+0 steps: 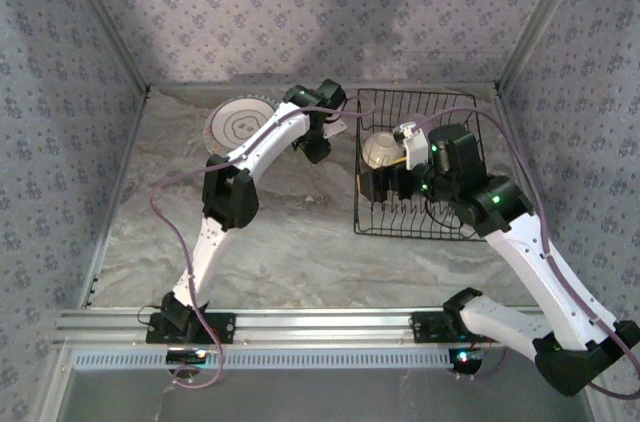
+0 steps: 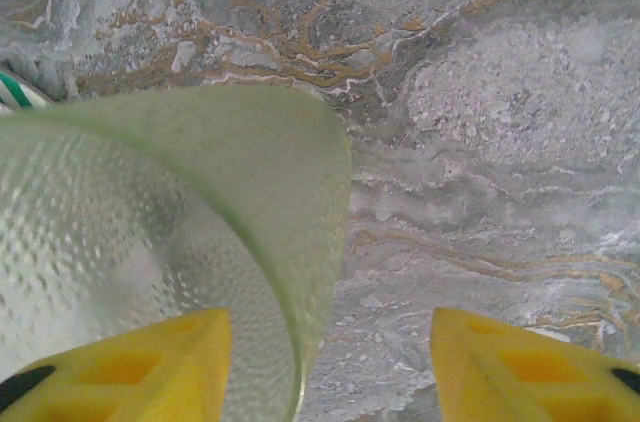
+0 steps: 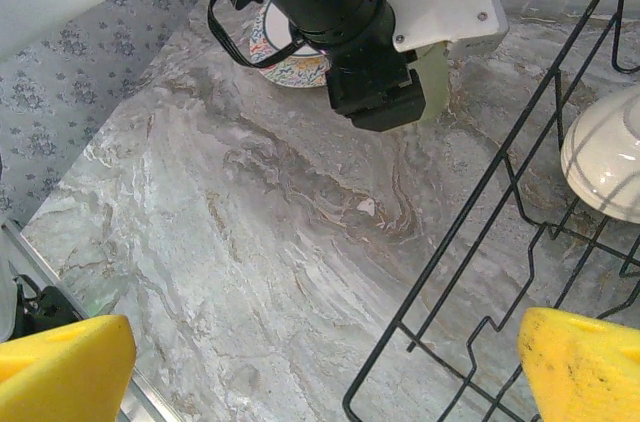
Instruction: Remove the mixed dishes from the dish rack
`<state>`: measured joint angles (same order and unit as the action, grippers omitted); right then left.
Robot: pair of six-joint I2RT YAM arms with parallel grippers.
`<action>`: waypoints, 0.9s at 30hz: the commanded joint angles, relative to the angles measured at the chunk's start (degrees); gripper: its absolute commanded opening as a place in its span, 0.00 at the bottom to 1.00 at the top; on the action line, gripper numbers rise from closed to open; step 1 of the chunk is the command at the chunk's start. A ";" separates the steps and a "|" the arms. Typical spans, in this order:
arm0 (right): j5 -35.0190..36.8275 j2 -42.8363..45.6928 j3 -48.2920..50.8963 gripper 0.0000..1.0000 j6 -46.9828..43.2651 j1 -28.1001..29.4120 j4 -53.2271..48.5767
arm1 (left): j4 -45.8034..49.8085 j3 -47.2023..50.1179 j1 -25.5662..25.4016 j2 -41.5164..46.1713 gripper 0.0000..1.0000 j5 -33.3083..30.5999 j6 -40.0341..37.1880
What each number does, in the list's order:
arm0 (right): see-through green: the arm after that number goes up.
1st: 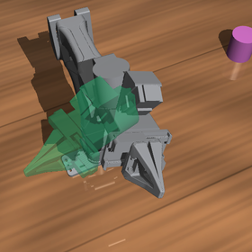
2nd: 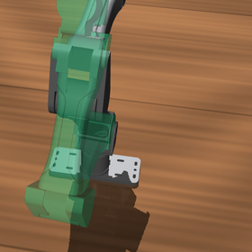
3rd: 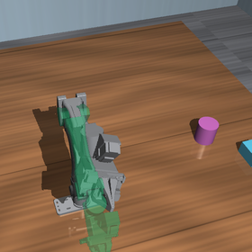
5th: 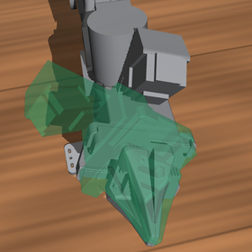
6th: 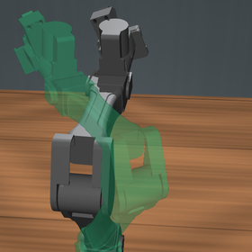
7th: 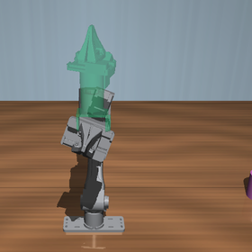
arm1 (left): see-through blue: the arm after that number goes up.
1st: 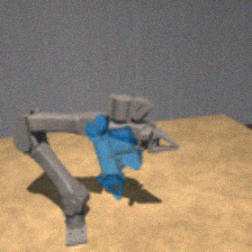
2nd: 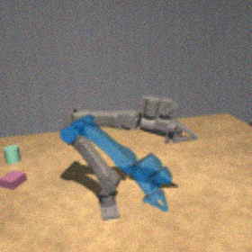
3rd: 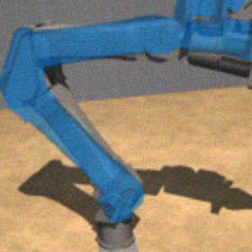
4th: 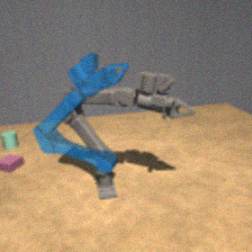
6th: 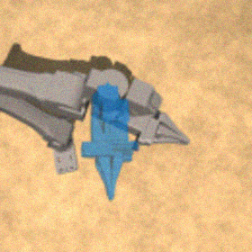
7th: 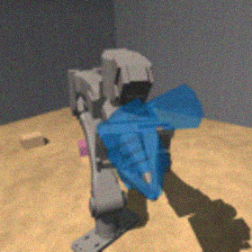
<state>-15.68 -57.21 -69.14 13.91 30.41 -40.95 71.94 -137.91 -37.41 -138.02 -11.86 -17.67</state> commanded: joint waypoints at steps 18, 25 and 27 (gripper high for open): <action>4.84 2.21 -2.35 1.00 2.28 0.40 -0.73 | -3.28 -0.46 0.00 10.64 0.99 5.08 2.38; 10.93 3.74 -6.04 1.00 5.58 0.39 -6.75 | -5.55 2.86 -0.05 17.77 0.99 7.33 4.52; 13.41 3.53 -7.88 1.00 6.04 0.35 -10.17 | -5.85 4.41 -0.18 20.47 0.99 8.03 5.88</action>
<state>-7.09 -54.50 -73.73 17.78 30.41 -45.89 67.05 -134.93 -37.41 -122.56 -6.20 -14.00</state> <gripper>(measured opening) 0.995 0.993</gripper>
